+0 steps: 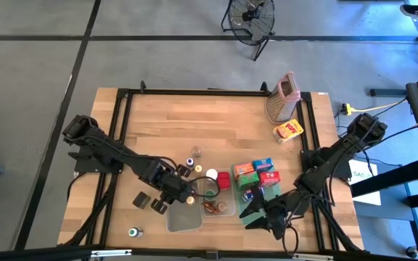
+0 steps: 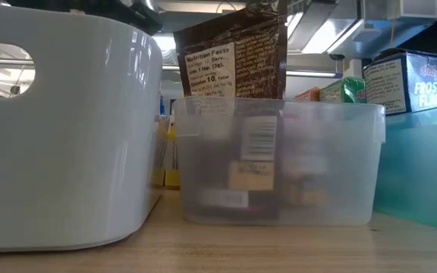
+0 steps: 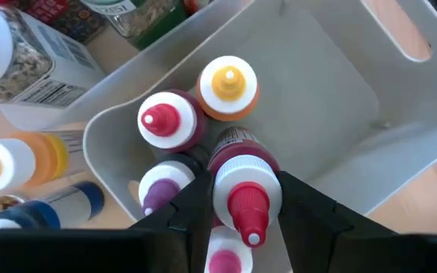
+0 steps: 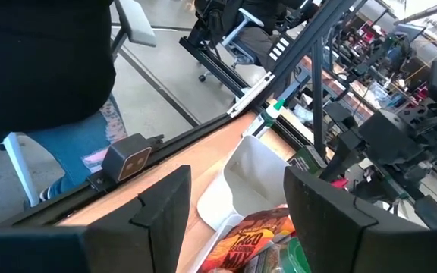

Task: Pick & Place Kitchen Items
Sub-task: Put the red food coloring bottle into the gray bin

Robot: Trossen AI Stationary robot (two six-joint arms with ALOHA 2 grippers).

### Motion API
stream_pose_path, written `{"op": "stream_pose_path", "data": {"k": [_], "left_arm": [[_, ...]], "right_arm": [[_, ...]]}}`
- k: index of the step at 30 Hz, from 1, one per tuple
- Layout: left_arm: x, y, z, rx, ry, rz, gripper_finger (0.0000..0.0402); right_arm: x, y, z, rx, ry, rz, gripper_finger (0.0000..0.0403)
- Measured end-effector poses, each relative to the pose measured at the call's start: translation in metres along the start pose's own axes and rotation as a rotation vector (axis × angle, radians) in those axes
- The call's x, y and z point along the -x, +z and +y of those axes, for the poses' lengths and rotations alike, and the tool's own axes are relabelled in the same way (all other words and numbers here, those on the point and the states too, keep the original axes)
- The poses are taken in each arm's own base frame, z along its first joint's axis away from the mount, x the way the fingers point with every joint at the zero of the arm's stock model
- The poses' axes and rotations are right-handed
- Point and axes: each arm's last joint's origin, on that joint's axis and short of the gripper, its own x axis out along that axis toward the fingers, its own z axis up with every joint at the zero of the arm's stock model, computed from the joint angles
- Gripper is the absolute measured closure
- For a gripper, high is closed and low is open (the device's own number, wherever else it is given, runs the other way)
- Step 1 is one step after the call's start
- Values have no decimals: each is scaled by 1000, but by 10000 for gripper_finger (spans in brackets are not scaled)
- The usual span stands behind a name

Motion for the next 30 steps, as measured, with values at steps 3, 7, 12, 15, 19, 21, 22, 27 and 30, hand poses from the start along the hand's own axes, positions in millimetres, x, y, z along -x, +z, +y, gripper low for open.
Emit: {"op": "stream_pose_path", "data": {"k": [3, 7, 12, 15, 19, 21, 22, 27, 30], "left_arm": [[-1, 0, 1, -4, -3, 7, 274], [-1, 0, 1, -13, -2, 5, 274], [-1, 1, 1, -13, -2, -5, 271], [-1, 1, 1, -21, -1, -8, 268], [-1, 1, 4, -6, 2, -12, 264], [-1, 1, 7, 1, 5, -13, 264], [-1, 1, 7, 3, 4, -12, 264], [-1, 1, 9, 14, 4, -13, 256], [-1, 1, 9, 17, 6, -12, 248]], "right_arm": [[0, 0, 0, -4, -2, -3, 190], [0, 1, -1, -8, -5, -8, 190], [0, 1, -1, -9, -4, -8, 190], [0, 1, -1, -9, -4, -8, 190], [0, 1, -1, -9, -3, -7, 190], [0, 1, -1, -8, -3, -6, 190], [0, 1, 0, -8, -3, -6, 190], [0, 0, 0, -8, -3, -6, 190], [0, 0, 0, -8, -3, -5, 190]]}}
